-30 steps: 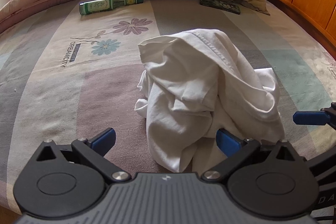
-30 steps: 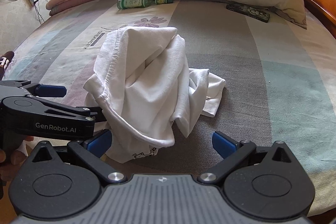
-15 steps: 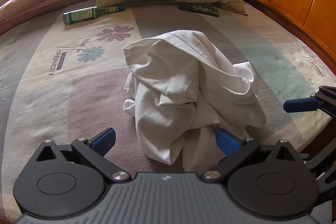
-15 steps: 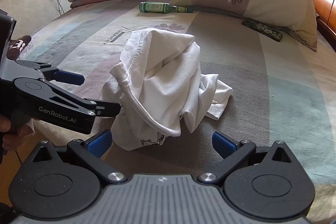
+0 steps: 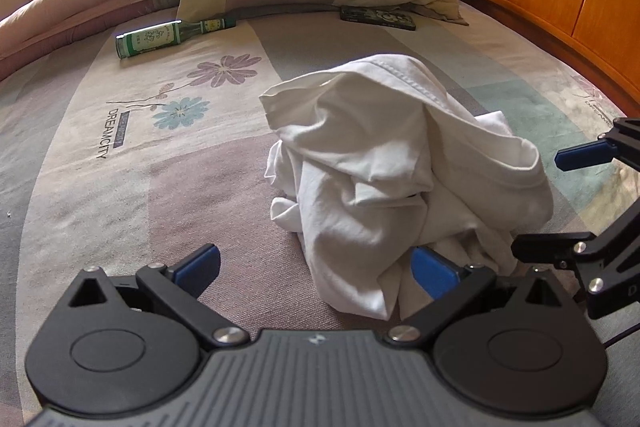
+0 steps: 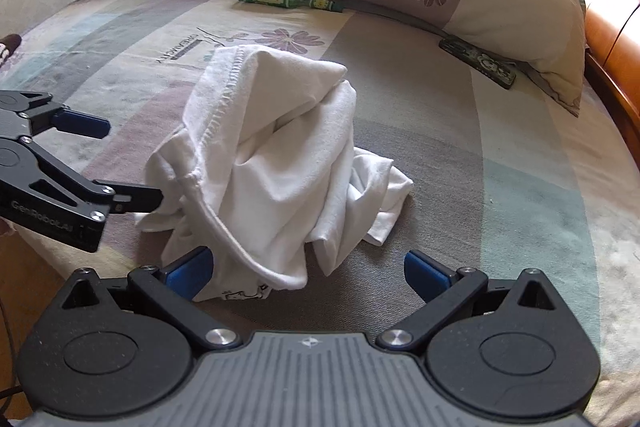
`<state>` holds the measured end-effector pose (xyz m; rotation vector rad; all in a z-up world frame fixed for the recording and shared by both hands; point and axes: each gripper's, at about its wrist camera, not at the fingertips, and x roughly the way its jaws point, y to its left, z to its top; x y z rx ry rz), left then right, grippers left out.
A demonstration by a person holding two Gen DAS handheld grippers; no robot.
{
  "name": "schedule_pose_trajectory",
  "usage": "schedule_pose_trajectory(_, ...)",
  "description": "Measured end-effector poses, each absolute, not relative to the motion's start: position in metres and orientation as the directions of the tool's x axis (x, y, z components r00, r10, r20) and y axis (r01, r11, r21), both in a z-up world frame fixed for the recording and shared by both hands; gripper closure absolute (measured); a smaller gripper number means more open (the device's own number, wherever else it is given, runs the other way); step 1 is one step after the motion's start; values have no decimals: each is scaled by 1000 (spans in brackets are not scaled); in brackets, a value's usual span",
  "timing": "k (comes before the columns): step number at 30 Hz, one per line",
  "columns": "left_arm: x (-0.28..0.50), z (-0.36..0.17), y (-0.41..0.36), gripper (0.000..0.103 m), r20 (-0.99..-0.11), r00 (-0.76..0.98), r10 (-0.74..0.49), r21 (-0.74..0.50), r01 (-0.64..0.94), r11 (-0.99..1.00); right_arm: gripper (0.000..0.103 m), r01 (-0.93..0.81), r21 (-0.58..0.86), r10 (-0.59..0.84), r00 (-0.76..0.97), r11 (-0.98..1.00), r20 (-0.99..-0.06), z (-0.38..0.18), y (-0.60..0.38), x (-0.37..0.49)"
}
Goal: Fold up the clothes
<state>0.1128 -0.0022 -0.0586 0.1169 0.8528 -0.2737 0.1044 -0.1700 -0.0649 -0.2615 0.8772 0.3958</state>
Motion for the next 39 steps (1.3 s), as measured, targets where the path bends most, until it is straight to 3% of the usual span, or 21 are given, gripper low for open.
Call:
schedule_pose_trajectory(7,124,-69,-5,2,-769,562,-306,-68,404,912,0,-444,-69,213,553,893,-806,-68,-170,125)
schedule_pose_trajectory(12,143,-73,-8,2,-755,597,-272,-27,386,922,0,-406,-126,167,611,905,-774,-63,-173,146)
schedule_pose_trajectory(15,158,-68,0,1,-735,623,-267,-38,356,934,0,-340,-88,159,632,936,-759,-56,-189,167)
schedule_pose_trajectory(19,170,-62,7,0,-724,631,-279,-54,352,935,0,-219,-153,43,691,964,-722,-51,-206,190)
schedule_pose_trajectory(22,169,-62,9,0,-724,632,-277,-49,353,934,0,-200,-90,71,676,976,-733,-47,-216,197)
schedule_pose_trajectory(28,156,-65,10,1,-740,609,-286,-52,372,927,0,-380,10,248,583,925,-774,-51,-201,173)
schedule_pose_trajectory(32,147,-60,11,1,-733,610,-302,-59,384,921,0,-449,-43,239,552,892,-799,-67,-179,164)
schedule_pose_trajectory(39,136,-49,12,1,-718,633,-289,-20,396,918,0,-368,-36,215,617,929,-757,-56,-185,196)
